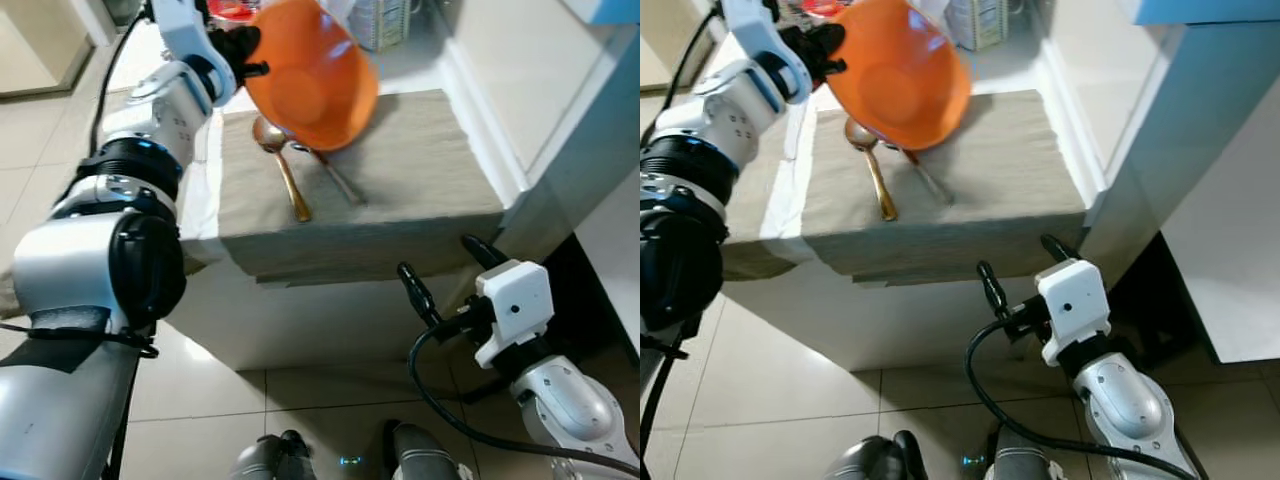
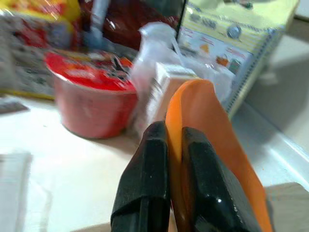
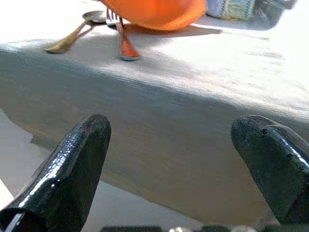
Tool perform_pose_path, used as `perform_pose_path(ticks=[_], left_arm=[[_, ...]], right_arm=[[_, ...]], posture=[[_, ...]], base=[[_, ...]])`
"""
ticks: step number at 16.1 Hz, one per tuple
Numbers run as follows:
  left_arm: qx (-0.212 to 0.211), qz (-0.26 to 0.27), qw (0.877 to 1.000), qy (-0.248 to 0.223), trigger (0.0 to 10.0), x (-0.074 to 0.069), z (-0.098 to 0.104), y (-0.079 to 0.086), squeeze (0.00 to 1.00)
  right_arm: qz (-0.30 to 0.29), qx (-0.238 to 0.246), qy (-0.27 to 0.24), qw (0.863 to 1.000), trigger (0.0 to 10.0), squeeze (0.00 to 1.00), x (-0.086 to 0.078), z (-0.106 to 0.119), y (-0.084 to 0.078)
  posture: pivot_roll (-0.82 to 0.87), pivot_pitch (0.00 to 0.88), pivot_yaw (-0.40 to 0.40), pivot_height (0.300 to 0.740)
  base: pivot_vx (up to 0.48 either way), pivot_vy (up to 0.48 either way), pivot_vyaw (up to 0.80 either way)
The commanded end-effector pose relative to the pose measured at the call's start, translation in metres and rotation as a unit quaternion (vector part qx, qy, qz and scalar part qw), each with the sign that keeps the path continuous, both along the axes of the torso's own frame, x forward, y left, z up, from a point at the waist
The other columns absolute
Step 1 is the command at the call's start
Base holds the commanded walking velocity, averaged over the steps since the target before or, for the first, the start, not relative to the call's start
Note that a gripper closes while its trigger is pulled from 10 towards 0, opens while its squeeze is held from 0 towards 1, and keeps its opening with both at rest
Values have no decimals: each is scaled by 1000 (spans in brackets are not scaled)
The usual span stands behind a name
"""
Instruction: Setting the table
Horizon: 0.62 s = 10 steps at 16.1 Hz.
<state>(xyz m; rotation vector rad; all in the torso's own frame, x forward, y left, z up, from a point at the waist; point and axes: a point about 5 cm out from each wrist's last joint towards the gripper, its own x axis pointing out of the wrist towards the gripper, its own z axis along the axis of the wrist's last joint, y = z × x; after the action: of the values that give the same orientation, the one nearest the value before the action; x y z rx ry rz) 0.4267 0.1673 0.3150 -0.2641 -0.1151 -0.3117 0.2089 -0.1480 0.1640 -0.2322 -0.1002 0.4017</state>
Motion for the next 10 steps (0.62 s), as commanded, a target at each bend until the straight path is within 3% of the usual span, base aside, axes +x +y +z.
perform_pose_path(ticks=[1, 5, 7, 10], left_arm=[[19, 13, 997, -67, 0, -4, 30, 9, 0], [9, 5, 993, -122, 0, -9, 49, 10, 0], [-28, -7, 991, -129, 0, -10, 54, 4, 0], [-20, -12, 991, -134, 0, -11, 52, 2, 0]], right_arm=[[12, 3, 1, 1000, 10000, 0, 1, -2, 4], [20, 1, -3, 1000, 10000, 0, 5, -4, 5], [25, -1, -5, 1000, 10000, 0, 8, -6, 6], [25, 1, -12, 1000, 10000, 0, 11, -6, 8]], posture=[[-281, 117, 77, 740], [-262, 101, 66, 740], [-258, 93, 64, 740], [-251, 77, 69, 740]], base=[[0, 0, 0], [0, 0, 0], [0, 0, 0], [0, 0, 0]])
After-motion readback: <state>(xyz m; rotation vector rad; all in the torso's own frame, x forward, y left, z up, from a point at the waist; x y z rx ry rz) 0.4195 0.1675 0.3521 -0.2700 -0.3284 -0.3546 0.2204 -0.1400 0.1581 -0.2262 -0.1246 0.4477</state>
